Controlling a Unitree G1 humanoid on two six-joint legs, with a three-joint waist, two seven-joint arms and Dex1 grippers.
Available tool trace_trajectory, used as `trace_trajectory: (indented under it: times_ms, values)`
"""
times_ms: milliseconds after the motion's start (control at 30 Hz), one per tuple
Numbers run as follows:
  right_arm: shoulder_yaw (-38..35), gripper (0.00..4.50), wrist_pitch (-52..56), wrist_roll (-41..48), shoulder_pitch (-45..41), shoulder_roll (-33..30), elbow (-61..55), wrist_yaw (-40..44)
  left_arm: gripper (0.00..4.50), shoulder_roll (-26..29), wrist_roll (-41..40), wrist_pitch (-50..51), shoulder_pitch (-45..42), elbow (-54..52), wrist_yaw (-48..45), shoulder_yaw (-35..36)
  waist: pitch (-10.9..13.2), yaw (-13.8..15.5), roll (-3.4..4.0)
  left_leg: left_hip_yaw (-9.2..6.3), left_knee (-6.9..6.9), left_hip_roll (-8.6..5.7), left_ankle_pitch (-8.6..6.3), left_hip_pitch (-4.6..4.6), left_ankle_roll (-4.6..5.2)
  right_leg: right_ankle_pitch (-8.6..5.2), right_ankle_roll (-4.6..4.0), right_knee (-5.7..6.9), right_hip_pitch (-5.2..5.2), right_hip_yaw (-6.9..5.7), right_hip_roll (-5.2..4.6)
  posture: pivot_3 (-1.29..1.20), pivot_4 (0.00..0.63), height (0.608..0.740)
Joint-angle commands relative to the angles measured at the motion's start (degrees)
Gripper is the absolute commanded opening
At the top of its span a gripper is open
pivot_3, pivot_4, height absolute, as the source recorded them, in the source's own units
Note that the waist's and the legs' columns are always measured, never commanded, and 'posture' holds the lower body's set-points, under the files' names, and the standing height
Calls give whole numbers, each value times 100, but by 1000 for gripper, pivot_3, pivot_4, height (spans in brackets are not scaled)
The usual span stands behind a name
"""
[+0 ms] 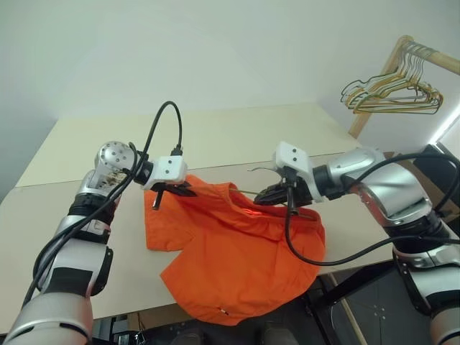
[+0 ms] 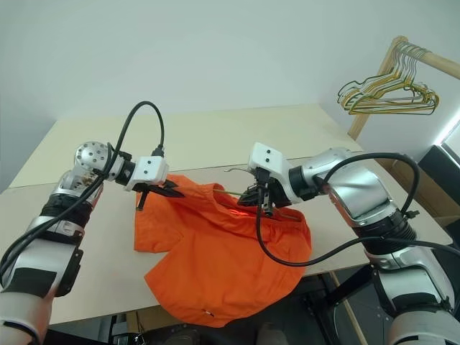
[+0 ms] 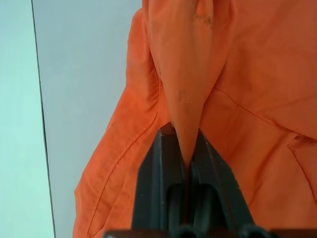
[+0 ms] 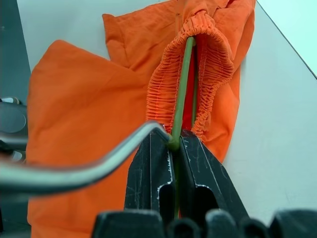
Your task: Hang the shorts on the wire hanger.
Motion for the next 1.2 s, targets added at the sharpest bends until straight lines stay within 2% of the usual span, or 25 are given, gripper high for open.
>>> trace_trajectory:
  times_ms: [33,200,267,300,367,567,600,933,1200]
  values:
    - [-113,0,-80,0,-122,-52,-53,72,1327,78,-180,179,-124,-195,-50,147,0,-1,0,0,0,0,0,0,0,0,0,0,0,0,0,-43,0,740]
    - [-136,0,-65,12,-143,-17,-43,72,2880,83,59,-61,-148,-55,207,22,0,13,0,-1,1,2,0,0,0,0,0,0,1,0,-1,-44,0,740]
    - [-145,0,-62,16,-146,-18,-43,72,2880,89,102,-94,-180,43,166,-17,0,9,0,-1,1,1,0,0,1,0,0,0,1,0,-1,-48,0,740]
    - [-150,0,-56,19,-147,-21,-44,71,2761,87,149,-80,-185,58,223,-30,0,5,0,-1,0,1,0,0,1,0,0,0,1,0,-1,-48,0,740]
    - [-159,0,-49,24,-145,-29,-50,72,2237,100,247,-197,-185,98,268,-77,0,3,0,0,0,0,0,0,0,0,0,0,0,-1,0,-50,0,740]
    - [-188,0,-15,48,-142,-45,-65,65,212,68,423,-361,-236,296,489,-127,0,3,0,0,1,0,0,0,0,0,0,0,0,-1,-1,-56,0,740]
    - [-187,0,-16,46,-144,-46,-62,65,16,65,446,-393,-250,329,506,-134,0,4,0,-1,1,0,0,0,0,0,0,0,0,-1,-1,-56,0,740]
    - [-191,0,-18,23,-156,-127,-75,93,16,80,607,-654,-330,485,692,-177,0,-1,0,-1,1,1,0,0,1,0,0,0,0,-2,-1,-57,0,740]
    - [104,0,-261,-323,19,-306,-110,113,16,159,464,-518,-499,634,724,30,0,-1,0,-1,2,0,-1,-1,2,0,0,-1,0,-3,-2,-49,0,740]
